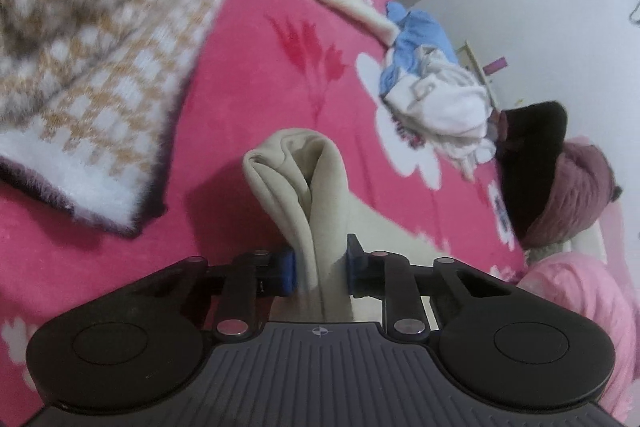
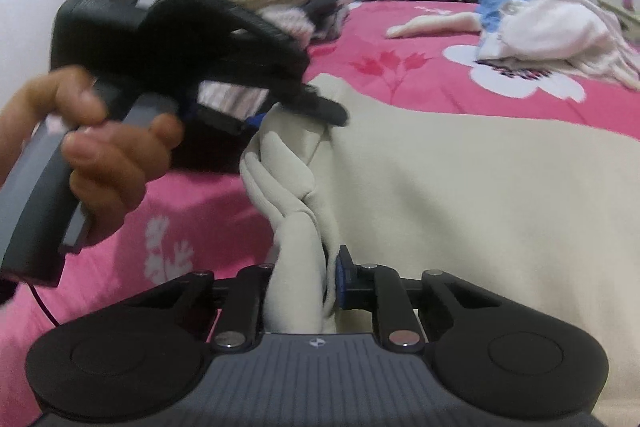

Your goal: Fold clothes

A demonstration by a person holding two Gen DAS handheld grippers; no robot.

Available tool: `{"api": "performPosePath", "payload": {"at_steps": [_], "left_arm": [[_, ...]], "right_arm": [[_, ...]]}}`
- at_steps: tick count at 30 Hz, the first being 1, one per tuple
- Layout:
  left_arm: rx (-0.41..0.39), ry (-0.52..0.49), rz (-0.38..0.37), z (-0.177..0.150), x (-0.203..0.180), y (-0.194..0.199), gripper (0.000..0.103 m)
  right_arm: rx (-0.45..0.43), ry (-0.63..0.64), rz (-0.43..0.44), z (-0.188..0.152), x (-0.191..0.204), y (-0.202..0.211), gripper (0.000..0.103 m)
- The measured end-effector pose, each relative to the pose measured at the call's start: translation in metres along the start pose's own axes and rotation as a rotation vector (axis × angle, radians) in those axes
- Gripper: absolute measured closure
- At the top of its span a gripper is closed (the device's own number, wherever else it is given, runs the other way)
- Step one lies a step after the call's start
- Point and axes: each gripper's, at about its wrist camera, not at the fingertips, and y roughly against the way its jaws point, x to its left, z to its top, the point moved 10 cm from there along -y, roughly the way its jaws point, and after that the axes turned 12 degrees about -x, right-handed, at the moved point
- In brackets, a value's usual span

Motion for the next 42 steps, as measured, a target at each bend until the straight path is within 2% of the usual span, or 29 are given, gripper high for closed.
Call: {"api": "performPosePath", "payload": {"at_steps": [5, 11, 19, 26, 34, 36, 37, 39, 40, 42], "left_arm": [[-0.029, -0.077, -0.072, 0.004, -0.054, 0.010, 0.084], [-0.037, -0.185, -0.166, -0.007, -0.119, 0.006, 0.088], [0.038, -0.315, -0.254, -0.049, -0.200, -0.031, 0.092], [0.138, -0.425, -0.276, -0.109, -0.255, -0.081, 0.094], [0.210, -0.569, -0.283, -0.166, -0.296, -0.120, 0.094], [0.251, -0.611, -0.279, -0.181, -0.301, -0.134, 0.093], [0.278, -0.626, -0.276, -0.188, -0.300, -0.140, 0.088], [0.322, -0.629, -0.261, -0.198, -0.295, -0.148, 0.081], [0.343, -0.596, -0.268, -0.199, -0.291, -0.146, 0.077], [0.349, -0.535, -0.319, -0.193, -0.288, -0.134, 0.074]], "right_arm": [[-0.086, -0.118, 0.005, 0.027, -0.016, 0.027, 0.086], [-0.197, -0.211, -0.044, 0.056, -0.045, 0.065, 0.087], [-0.320, -0.327, -0.160, 0.072, -0.108, 0.114, 0.088], [-0.388, -0.494, -0.252, 0.056, -0.180, 0.149, 0.088], [-0.451, -0.678, -0.299, 0.035, -0.253, 0.176, 0.089], [-0.458, -0.732, -0.308, 0.028, -0.271, 0.179, 0.089], [-0.457, -0.771, -0.309, 0.021, -0.281, 0.180, 0.089], [-0.433, -0.883, -0.295, -0.001, -0.299, 0.175, 0.089], [-0.421, -0.954, -0.285, -0.013, -0.309, 0.171, 0.089], [-0.421, -1.111, -0.241, -0.034, -0.325, 0.165, 0.089]]}}
